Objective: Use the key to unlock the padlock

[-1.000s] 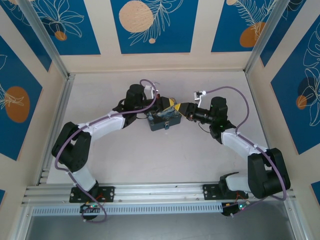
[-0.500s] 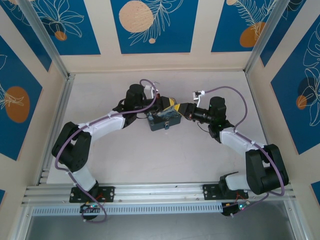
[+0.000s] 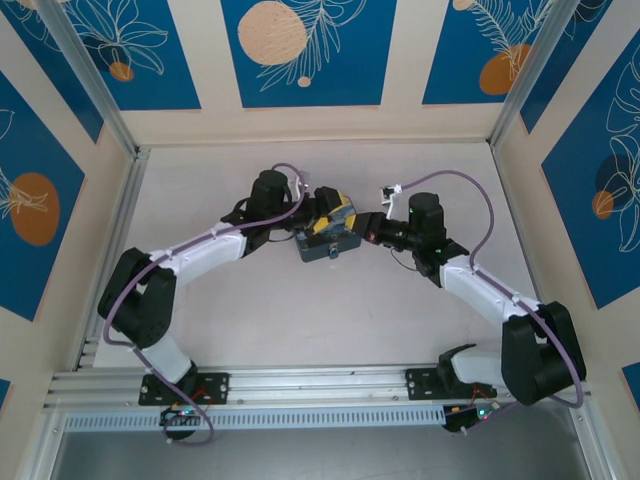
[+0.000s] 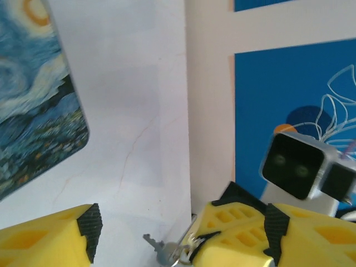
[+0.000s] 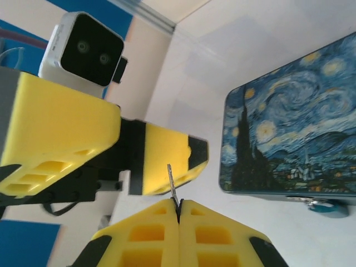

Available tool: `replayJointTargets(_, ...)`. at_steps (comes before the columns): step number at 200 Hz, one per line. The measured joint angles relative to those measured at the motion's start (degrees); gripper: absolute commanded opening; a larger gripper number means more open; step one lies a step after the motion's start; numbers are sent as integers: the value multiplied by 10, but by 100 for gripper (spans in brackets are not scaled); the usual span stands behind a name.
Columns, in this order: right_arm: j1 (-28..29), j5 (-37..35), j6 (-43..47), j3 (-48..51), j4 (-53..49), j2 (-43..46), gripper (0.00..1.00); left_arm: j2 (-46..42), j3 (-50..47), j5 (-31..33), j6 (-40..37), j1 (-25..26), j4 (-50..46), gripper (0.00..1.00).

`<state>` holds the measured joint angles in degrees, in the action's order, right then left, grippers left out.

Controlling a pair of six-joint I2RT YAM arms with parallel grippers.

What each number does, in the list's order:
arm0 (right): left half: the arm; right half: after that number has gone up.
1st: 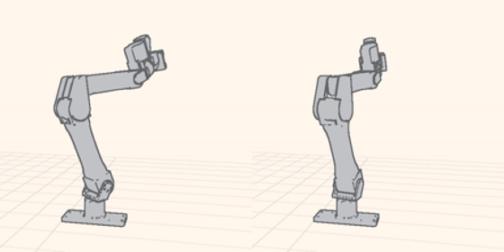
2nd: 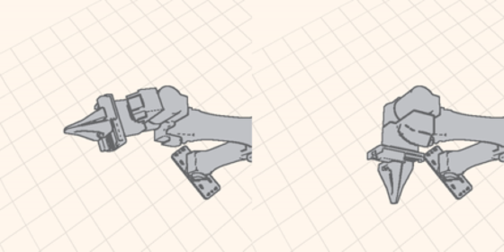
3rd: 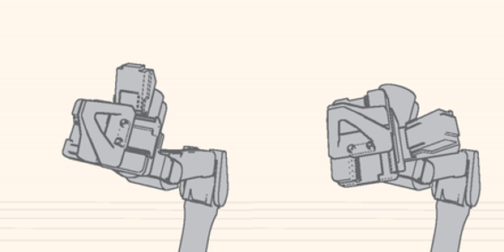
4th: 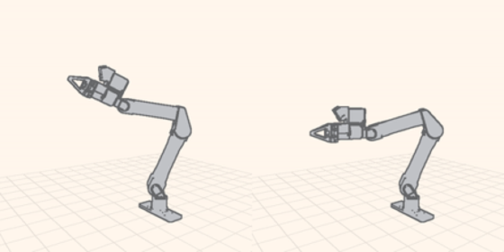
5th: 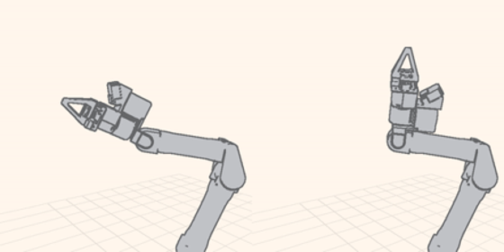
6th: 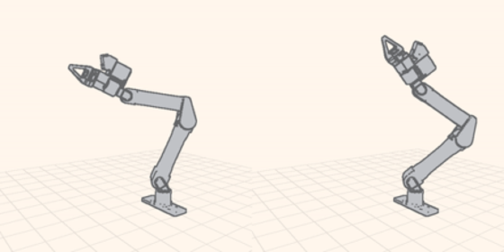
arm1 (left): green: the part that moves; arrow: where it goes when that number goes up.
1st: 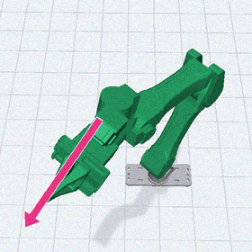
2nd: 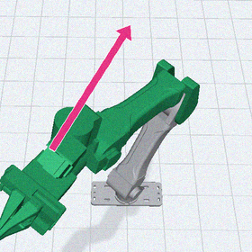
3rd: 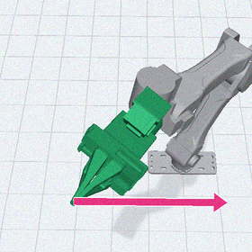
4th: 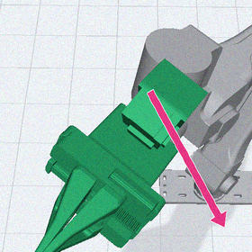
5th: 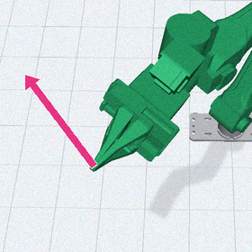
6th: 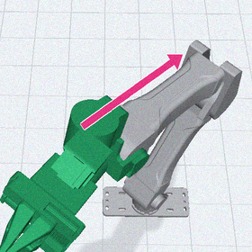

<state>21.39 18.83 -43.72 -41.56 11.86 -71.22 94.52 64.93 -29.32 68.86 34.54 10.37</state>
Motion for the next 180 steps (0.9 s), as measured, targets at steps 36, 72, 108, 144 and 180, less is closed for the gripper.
replayJointTargets(36,56,-125,115,-31,-79,24,0,-10,30,9,38,0,-100,79)
replayJointTargets(72,112,-227,212,-35,-100,24,0,-12,30,14,74,0,-152,70)
replayJointTargets(108,158,-299,282,-40,-103,24,0,-12,31,20,89,0,-179,55)
replayJointTargets(144,184,-334,323,-54,-104,16,0,-13,33,26,102,0,-181,43)
replayJointTargets(180,203,-356,346,-65,-107,-5,0,-13,33,27,105,0,-181,34)
